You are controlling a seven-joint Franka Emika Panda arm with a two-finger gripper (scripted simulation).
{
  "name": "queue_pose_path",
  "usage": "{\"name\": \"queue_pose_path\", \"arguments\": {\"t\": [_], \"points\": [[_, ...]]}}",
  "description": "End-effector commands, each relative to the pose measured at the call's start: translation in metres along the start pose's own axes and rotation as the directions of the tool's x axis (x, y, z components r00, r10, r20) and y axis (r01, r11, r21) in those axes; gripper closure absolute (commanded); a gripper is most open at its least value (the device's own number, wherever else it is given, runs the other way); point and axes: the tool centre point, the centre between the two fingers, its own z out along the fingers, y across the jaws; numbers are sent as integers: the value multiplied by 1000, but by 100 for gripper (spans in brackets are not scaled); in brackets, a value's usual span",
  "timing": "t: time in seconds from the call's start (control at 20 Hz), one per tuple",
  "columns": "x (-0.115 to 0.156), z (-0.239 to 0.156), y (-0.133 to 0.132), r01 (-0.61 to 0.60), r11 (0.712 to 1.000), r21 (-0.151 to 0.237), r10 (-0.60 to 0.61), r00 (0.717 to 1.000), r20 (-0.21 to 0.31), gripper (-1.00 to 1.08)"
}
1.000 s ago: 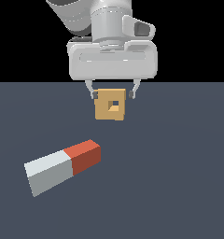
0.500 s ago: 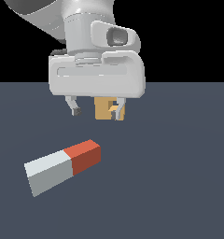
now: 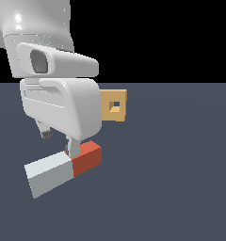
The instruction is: Insert the peg into the horizontal hole in a box.
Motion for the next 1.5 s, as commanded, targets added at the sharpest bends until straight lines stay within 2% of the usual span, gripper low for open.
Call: {"name": "queue_pose_path", "arguments": {"t": [0.0, 0.4, 0.75, 1.45], "points": [[-12, 7, -7, -61, 998, 1, 61, 998, 0, -92], [-30, 18, -19, -152, 988, 4, 152, 988, -1, -92], [-30, 22, -19, -149, 989, 4, 149, 989, 0, -92], [-30, 67, -20, -154, 988, 4, 154, 988, -1, -92]]}}
